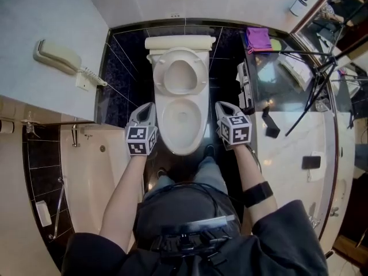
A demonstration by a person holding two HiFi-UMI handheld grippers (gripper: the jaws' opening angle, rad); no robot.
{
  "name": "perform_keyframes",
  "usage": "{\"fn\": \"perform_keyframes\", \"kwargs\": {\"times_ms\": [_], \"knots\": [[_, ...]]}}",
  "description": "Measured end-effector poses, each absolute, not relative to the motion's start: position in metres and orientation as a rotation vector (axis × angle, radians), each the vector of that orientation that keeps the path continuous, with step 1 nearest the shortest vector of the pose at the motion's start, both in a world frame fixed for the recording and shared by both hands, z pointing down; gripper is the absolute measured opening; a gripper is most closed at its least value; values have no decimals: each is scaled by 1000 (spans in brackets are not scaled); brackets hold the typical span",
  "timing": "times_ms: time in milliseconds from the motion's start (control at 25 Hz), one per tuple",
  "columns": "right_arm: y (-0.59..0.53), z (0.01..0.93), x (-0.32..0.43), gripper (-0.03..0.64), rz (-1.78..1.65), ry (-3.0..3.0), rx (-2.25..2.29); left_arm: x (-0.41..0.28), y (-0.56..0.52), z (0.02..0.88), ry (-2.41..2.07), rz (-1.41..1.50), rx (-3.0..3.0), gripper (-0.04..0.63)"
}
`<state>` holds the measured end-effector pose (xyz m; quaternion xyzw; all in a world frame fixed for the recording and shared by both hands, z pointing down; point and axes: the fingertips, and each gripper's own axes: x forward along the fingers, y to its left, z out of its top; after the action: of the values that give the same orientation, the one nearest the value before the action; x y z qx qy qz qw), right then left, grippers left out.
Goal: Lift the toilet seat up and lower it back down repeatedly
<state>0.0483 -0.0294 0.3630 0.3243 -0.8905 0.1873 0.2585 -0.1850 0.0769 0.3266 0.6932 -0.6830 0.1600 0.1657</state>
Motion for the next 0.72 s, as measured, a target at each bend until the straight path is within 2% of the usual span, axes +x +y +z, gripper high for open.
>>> {"fn": "perform_keyframes", "kwargs": {"times_ms": [720], "knots": [[42,353,72,17,445,-2375,943,-186,147,303,-1913,380,2020,0]]}}
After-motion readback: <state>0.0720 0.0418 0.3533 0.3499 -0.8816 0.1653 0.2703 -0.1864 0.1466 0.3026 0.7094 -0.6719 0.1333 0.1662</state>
